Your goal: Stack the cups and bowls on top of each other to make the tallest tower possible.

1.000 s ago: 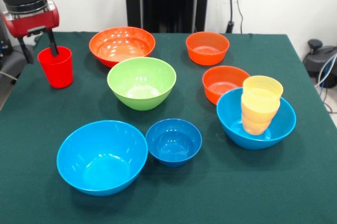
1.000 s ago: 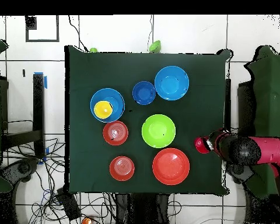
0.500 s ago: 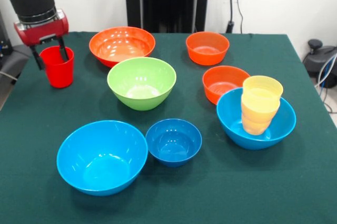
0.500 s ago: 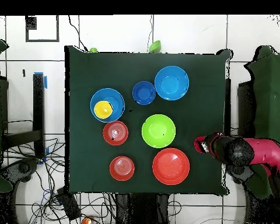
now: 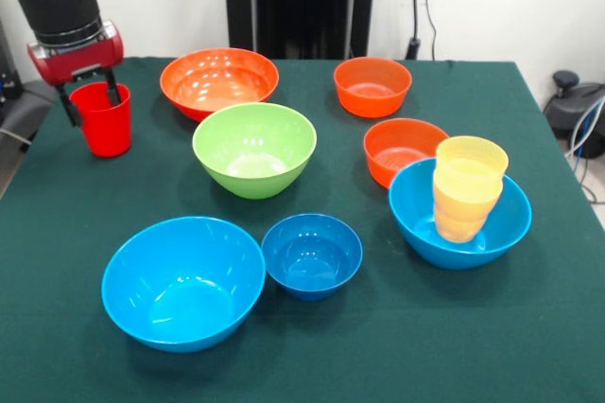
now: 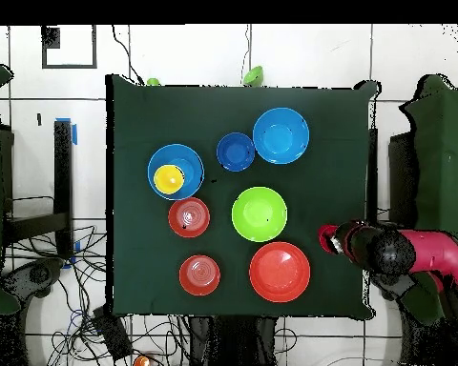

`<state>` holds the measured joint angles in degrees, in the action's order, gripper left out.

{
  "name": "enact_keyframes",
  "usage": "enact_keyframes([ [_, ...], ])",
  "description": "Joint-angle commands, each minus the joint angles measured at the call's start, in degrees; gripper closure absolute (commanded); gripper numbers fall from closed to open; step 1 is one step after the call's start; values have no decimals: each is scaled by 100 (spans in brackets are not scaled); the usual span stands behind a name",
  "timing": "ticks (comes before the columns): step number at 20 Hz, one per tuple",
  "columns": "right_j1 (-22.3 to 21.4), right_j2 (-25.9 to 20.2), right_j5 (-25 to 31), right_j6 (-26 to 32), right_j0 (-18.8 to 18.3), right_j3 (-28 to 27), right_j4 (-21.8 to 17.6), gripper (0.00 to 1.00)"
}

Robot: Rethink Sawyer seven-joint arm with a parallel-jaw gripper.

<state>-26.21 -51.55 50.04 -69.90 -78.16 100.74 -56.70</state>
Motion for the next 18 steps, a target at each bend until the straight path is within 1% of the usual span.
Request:
enact_keyframes([
  [1, -92, 365, 348, 2346, 12, -84, -383, 0],
  [6, -357, 174, 471, 2607, -41, -53, -234, 0],
  [9, -666, -3, 536, 2677, -83, 76, -63, 0],
  [12, -895, -61, 599, 2695, -152, 242, 97, 0],
  [14, -801, 55, 454, 2660, -283, 377, 42, 0],
  [15, -742, 78, 259, 2584, -389, 489, 5, 0],
  [17, -666, 44, 83, 2679, -486, 580, -34, 0],
  [18, -629, 27, -6, 2726, -534, 626, -54, 100],
])
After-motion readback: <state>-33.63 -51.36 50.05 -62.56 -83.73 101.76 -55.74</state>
